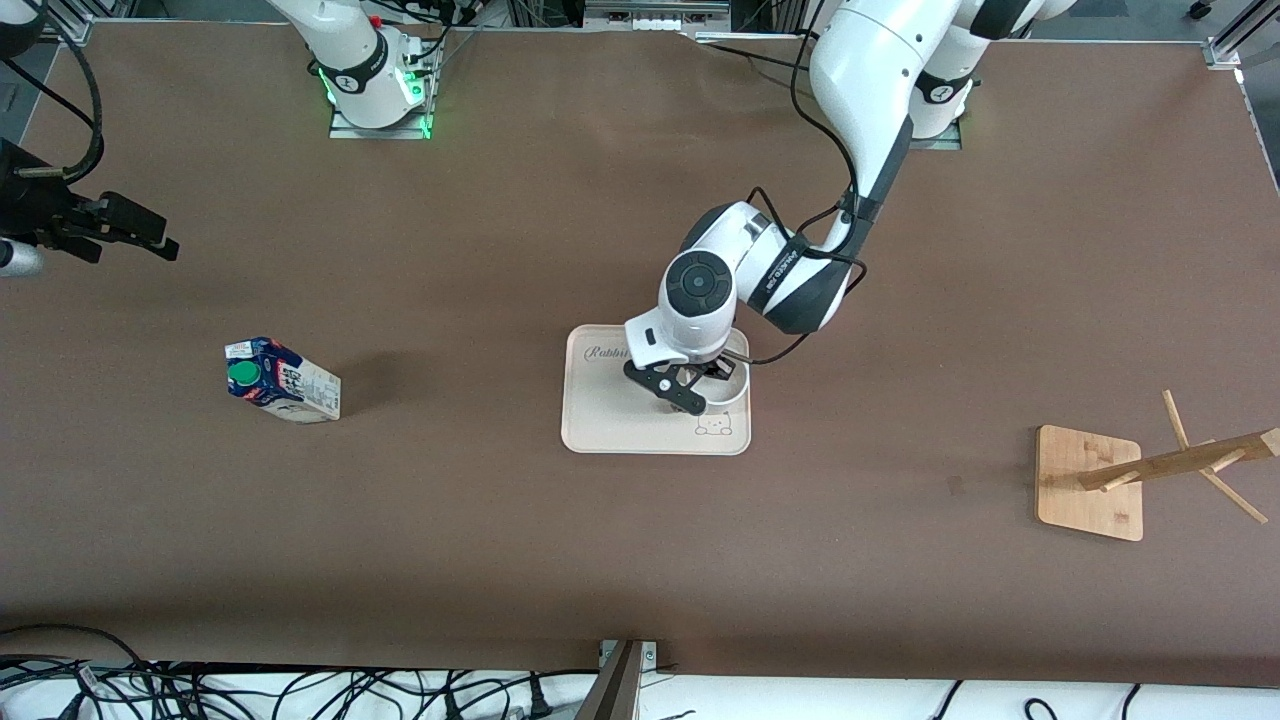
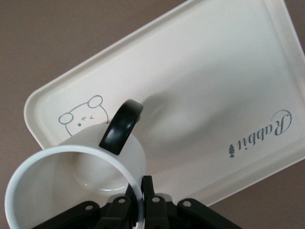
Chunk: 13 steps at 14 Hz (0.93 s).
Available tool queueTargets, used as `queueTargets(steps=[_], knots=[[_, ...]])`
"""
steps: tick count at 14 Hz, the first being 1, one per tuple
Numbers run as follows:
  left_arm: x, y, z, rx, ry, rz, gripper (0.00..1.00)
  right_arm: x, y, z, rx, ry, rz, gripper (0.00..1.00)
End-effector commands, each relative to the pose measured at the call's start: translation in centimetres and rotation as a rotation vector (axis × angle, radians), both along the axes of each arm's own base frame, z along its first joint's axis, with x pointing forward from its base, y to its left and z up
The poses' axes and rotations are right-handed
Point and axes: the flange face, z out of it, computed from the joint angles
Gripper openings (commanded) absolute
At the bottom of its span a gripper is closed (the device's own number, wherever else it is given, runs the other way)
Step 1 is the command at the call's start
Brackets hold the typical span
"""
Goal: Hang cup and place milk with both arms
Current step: 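Lift the white mug with the left gripper toward the mug tree, then lower the mug handle onto a mug-tree peg with the left gripper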
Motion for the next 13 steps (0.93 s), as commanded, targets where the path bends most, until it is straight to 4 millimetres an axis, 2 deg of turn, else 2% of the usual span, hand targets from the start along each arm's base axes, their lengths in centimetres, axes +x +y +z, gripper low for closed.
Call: queueTargets(steps=[1,2,3,4,6,7,9,11,13], knots=[[2.9,2.4,7.7,-0.026,-0.099,0.056,0.00,0.9,1.2,0.2,-0.033,0.024,0.034,1.00],[3.7,4.0,10.2,-0.024,-0.104,0.080,0.00,1.0,1.4,0.3,-0.033,0.021,0.037,1.00],[5.1,6.6,12.0,-0.028,-0.106,0.118,0.00,1.1,1.6,0.6,-0.037,0.015,0.040,1.00],[6.3,9.5,14.6,-0.044,-0.127,0.162,0.00,1.2,2.1,0.8,-0.043,0.011,0.051,1.00],[7.8,13.6,18.4,-0.068,-0.169,0.230,0.00,1.2,2.2,0.8,-0.056,0.012,0.052,1.00],[8.7,16.1,19.6,-0.076,-0.184,0.277,0.00,1.2,2.1,0.7,-0.056,0.014,0.050,1.00],[10.1,20.9,20.9,-0.092,-0.185,0.358,0.00,1.5,1.5,0.1,-0.057,0.022,0.036,1.00],[11.3,26.9,21.0,-0.162,-0.090,0.553,0.00,1.5,2.0,0.2,-0.058,0.018,0.049,1.00],[11.6,32.6,22.1,-0.207,-0.020,0.693,0.00,1.6,2.2,0.2,-0.058,0.018,0.052,1.00]])
